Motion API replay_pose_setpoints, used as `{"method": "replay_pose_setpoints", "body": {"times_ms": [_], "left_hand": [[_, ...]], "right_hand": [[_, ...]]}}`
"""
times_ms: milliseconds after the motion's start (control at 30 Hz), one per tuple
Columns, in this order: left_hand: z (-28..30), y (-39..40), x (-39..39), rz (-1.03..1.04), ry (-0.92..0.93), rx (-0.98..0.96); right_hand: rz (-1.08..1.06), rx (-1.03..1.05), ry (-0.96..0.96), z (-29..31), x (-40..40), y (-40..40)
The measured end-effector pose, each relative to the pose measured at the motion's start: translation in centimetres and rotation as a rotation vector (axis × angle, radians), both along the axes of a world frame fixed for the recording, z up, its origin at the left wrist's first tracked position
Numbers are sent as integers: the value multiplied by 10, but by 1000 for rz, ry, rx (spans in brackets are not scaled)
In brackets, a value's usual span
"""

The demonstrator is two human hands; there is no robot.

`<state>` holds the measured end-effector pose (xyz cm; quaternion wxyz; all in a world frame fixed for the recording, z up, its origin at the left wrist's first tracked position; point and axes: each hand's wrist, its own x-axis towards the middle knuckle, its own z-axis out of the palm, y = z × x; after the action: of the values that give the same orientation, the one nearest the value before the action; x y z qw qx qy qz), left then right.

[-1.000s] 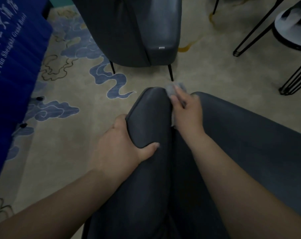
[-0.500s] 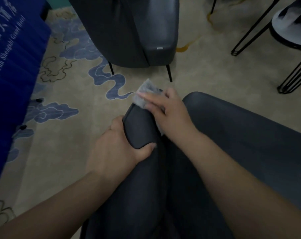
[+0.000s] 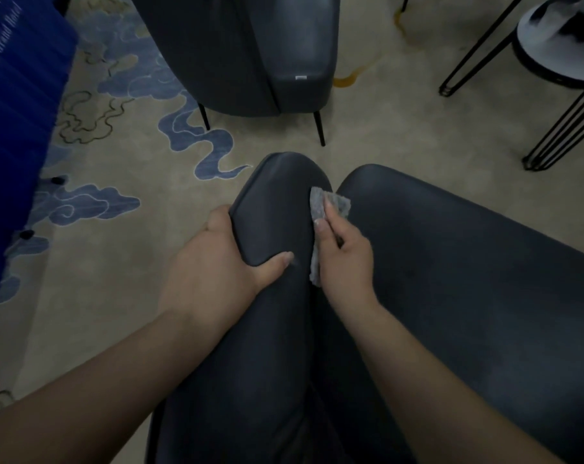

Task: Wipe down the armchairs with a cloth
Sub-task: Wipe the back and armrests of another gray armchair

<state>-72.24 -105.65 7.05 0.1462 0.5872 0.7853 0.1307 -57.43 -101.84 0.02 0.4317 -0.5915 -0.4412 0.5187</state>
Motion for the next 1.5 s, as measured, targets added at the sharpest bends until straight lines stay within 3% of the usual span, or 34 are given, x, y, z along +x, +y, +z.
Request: {"method": "replay_pose_setpoints", "body": {"times_ms": [533,767,900,1100,1167,1300,1500], "left_hand": [[2,-2,3,15,-9,-17],[7,0,7,14,-3,-84],[8,1,7,-26,0,-134],[29,7,-8,-202,-129,-351],[40,7,-18,-301,-82,-383],[68,-4,-33,-546,131,-236],[102,-33,-29,-961,200,-158]], "right_hand": [[166,-171,77,35,9,-117],[222,-147,-147,58,30,-126],[91,-160,-258,75,40,-127],[22,-203,-381,111,38,-159],[-22,-199,-420,125,35,-166],[-151,-169,-457,152,38,-177],[-372,-185,-445,188,37,-212]]}}
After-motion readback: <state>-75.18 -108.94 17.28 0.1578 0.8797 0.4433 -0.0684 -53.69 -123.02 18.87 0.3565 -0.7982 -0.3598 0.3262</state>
